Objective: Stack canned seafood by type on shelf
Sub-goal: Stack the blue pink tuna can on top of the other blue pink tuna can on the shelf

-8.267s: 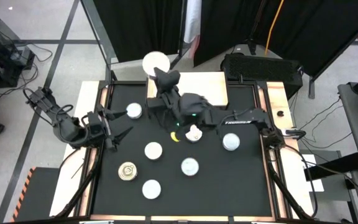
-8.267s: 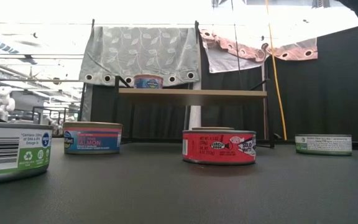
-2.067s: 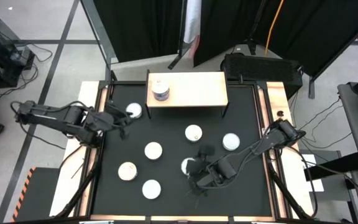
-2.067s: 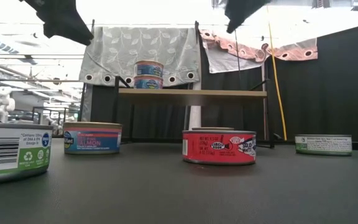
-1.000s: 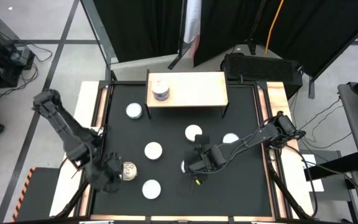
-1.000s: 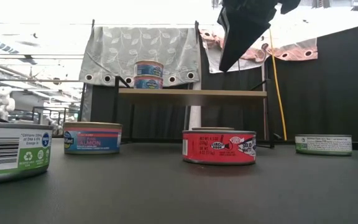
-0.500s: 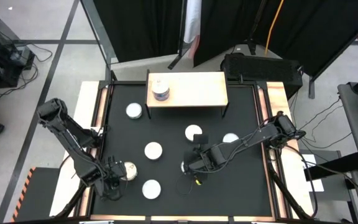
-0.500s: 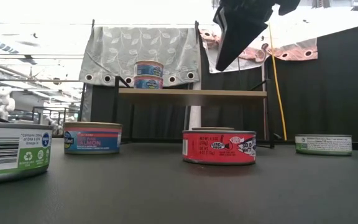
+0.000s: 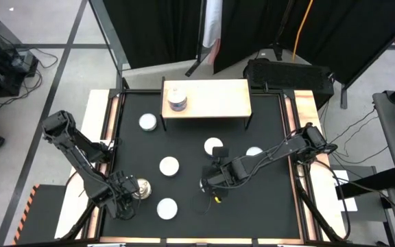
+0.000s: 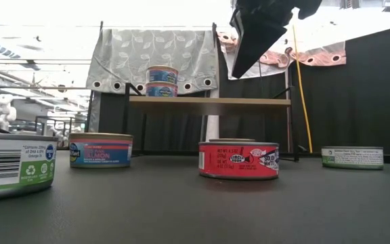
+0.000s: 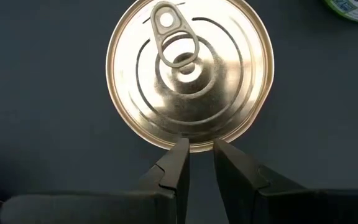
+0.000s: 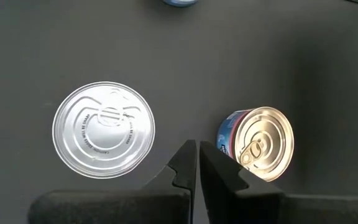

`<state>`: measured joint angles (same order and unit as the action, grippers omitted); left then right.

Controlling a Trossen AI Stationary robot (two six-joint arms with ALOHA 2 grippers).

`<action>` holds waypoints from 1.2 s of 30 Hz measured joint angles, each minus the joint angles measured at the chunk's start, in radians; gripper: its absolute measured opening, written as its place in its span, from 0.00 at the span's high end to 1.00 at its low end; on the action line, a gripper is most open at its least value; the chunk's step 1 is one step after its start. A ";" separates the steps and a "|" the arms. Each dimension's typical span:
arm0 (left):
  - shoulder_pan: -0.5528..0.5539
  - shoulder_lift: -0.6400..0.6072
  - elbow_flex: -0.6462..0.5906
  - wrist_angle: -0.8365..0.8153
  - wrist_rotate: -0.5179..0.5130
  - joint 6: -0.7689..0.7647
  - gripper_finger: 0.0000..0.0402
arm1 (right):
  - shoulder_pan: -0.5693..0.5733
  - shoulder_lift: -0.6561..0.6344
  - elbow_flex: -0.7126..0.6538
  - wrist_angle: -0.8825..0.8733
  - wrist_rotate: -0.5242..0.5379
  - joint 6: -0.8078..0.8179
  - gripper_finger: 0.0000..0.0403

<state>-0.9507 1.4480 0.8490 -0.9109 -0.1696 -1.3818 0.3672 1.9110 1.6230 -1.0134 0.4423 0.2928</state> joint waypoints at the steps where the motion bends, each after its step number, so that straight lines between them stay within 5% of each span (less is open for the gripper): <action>1: -0.001 0.001 0.000 0.001 0.000 -0.002 0.81 | 0.000 0.000 0.000 0.000 0.000 0.000 0.97; 24: -0.081 0.109 -0.008 0.029 0.004 -0.134 0.81 | 0.001 0.000 0.000 -0.001 -0.036 0.001 0.97; 36: -0.142 0.006 0.106 0.012 0.083 -0.149 0.81 | 0.001 0.000 0.000 -0.001 -0.057 0.003 0.97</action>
<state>-1.0932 1.4540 0.9554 -0.8989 -0.0865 -1.5310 0.3683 1.9110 1.6234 -1.0142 0.3855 0.2962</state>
